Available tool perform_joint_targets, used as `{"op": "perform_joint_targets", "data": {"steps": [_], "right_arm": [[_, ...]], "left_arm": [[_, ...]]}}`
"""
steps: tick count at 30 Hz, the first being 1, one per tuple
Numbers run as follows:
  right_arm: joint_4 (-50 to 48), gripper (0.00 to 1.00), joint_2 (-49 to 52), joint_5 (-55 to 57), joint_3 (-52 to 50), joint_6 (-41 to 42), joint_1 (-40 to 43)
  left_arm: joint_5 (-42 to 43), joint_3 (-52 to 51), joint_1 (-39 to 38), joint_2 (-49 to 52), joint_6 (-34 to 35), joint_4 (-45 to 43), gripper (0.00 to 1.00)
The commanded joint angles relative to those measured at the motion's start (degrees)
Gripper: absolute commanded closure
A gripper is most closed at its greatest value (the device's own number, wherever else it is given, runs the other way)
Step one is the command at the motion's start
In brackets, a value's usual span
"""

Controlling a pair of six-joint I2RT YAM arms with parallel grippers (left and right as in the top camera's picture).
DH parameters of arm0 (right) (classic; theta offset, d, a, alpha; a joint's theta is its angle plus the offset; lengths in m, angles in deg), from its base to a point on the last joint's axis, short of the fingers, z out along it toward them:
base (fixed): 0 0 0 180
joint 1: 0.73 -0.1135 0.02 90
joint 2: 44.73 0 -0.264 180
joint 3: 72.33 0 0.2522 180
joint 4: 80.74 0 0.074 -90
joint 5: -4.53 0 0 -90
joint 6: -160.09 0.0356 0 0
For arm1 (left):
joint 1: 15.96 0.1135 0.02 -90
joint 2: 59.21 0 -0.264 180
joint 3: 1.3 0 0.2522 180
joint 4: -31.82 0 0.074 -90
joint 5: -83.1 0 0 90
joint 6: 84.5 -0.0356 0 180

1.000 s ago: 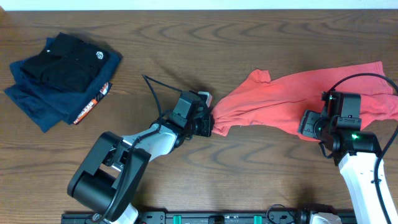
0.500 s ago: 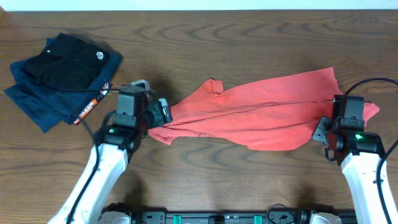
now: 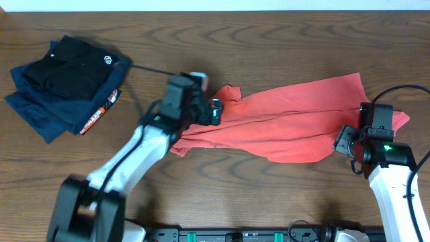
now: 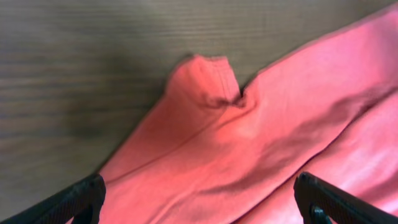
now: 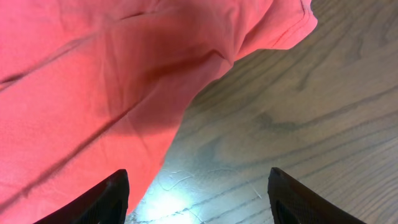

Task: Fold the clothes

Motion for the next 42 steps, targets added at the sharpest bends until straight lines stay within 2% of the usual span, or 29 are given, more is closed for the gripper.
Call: {"op": "perform_joint_targets", "data": {"steps": [1, 4, 11, 13, 16, 17, 26, 32, 38, 42], "right_arm": [[0.4, 0.3, -0.3, -0.7, 0.6, 0.8, 0.4], [1.0, 0.29, -0.3, -0.6, 0.6, 0.8, 0.5], [1.1, 0.28, -0.3, -0.6, 0.6, 0.8, 0.5], [1.0, 0.28, -0.3, -0.6, 0.6, 0.8, 0.5], [0.9, 0.28, -0.3, -0.6, 0.6, 0.8, 0.5], [0.9, 0.28, -0.3, -0.6, 0.6, 0.8, 0.5], [-3.7, 0.28, -0.2, -0.6, 0.6, 0.8, 0.5], [-16.3, 0.29, 2.7, -5.5, 0.6, -2.1, 0.5], [-24.7, 0.28, 13.9, -10.6, 2.7, -2.4, 0.5], [-25.6, 0.22, 25.3, -10.1, 10.1, -2.5, 0.5]], "left_arm": [[1.2, 9.0, -2.4, 7.0, -7.1, 3.7, 0.02], [1.2, 13.2, -4.2, 13.1, -7.8, 5.9, 0.02], [0.9, 13.6, -7.2, 20.9, -9.5, 4.4, 0.0], [0.5, 13.6, -7.7, 22.2, -9.6, 3.9, 0.22], [0.5, 13.6, -7.8, 22.6, -9.5, 4.0, 0.88], [0.5, 13.6, -7.7, 22.2, -9.5, 4.2, 0.94], [-1.9, 13.6, -7.6, 9.0, -9.5, 10.2, 0.94], [-4.1, 13.6, -7.5, 4.9, -9.2, 12.7, 0.94], [-3.9, 13.4, -7.6, 6.0, -7.3, 16.1, 0.94], [-3.9, 13.3, -7.6, 6.1, -7.3, 17.5, 0.94]]}}
